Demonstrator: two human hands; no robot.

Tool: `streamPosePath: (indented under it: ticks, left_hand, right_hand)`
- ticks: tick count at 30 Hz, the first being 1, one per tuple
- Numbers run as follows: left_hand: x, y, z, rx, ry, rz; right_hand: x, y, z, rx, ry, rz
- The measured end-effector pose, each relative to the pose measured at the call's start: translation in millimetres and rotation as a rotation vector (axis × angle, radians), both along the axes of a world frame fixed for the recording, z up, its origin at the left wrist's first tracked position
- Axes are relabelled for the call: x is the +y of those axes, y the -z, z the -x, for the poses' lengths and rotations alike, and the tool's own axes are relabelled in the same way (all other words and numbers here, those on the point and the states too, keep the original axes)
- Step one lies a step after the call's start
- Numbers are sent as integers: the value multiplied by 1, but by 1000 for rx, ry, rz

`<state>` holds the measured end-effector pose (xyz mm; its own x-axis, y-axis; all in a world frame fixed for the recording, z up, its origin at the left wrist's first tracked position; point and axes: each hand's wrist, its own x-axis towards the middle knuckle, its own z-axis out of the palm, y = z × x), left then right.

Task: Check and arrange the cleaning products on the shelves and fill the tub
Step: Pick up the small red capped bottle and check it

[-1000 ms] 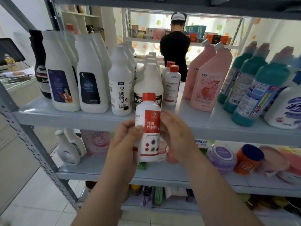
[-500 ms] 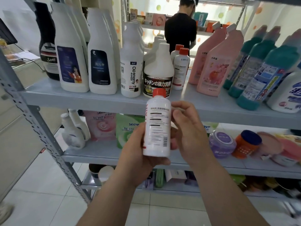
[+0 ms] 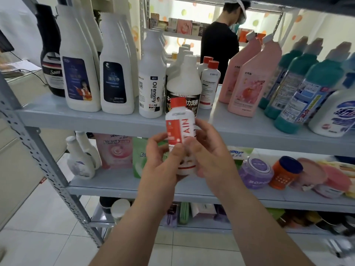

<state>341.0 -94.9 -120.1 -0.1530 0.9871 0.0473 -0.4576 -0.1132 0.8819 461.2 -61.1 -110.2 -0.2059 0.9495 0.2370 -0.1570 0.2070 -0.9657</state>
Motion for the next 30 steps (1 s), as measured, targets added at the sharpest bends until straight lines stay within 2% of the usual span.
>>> streamPosePath:
  ticks: [4, 8, 11, 14, 18, 21, 23, 26, 30]
  left_hand:
    - [-1, -7, -5, 123, 22, -109]
    - [8, -4, -3, 162, 134, -108]
    - [10, -4, -2, 121, 200, -75]
    - [11, -4, 0, 233, 114, -136]
    - [9, -11, 5, 143, 114, -125]
    - [8, -15, 6, 163, 117, -122]
    - [8, -15, 7, 149, 122, -113]
    - [9, -16, 9, 53, 227, 7]
    - [6, -14, 11, -97, 485, 111]
  right_hand:
    - [4, -1, 6, 162, 127, 135]
    - [10, -9, 1, 395, 133, 283]
    - [13, -9, 3, 393, 115, 309]
    - [19, -10, 5, 348, 102, 324]
    - [26, -14, 1, 547, 32, 466]
    - [25, -15, 1, 643, -12, 494]
    - [25, -15, 3, 650, -27, 497]
    - [25, -13, 7, 620, 8, 474]
    - [23, -10, 9, 440, 101, 246]
